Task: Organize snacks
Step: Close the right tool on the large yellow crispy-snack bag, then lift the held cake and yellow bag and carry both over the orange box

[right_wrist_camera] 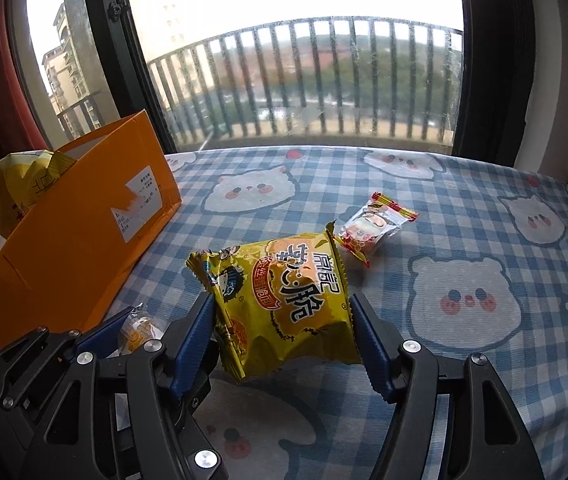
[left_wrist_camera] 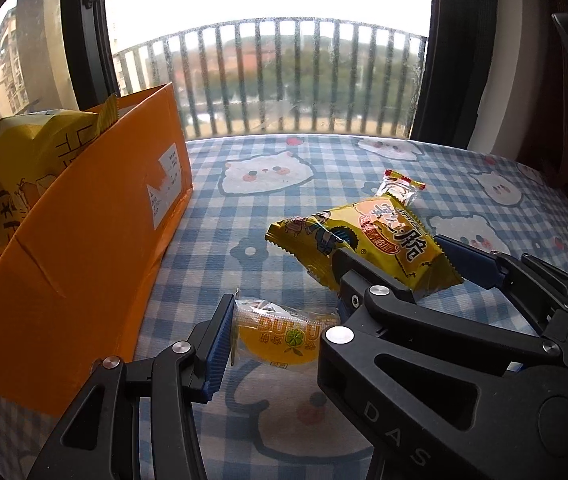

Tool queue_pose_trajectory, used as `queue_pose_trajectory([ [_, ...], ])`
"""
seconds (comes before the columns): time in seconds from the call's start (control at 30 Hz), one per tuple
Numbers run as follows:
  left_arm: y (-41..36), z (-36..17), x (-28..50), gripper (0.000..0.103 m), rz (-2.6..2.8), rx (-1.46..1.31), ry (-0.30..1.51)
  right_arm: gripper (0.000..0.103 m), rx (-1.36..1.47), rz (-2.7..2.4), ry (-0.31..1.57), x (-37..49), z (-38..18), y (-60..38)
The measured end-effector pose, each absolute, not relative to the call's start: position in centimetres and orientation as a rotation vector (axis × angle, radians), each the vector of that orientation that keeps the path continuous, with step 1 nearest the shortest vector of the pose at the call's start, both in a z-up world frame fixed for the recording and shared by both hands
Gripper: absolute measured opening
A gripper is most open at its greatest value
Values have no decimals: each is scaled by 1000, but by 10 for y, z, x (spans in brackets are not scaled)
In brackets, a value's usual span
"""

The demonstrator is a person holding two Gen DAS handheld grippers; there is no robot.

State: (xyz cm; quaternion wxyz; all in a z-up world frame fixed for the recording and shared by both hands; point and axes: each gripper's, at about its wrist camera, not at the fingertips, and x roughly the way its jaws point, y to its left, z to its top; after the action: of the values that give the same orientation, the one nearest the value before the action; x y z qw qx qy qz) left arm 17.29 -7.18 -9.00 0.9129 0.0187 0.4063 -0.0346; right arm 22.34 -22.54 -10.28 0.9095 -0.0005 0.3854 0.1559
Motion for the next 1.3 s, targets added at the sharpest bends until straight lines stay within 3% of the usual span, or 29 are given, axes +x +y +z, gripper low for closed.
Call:
queue_pose_trajectory([
  [1.3,-79,-10,89,51,-126,50,593,70,139,239,565,124,-20,-258],
])
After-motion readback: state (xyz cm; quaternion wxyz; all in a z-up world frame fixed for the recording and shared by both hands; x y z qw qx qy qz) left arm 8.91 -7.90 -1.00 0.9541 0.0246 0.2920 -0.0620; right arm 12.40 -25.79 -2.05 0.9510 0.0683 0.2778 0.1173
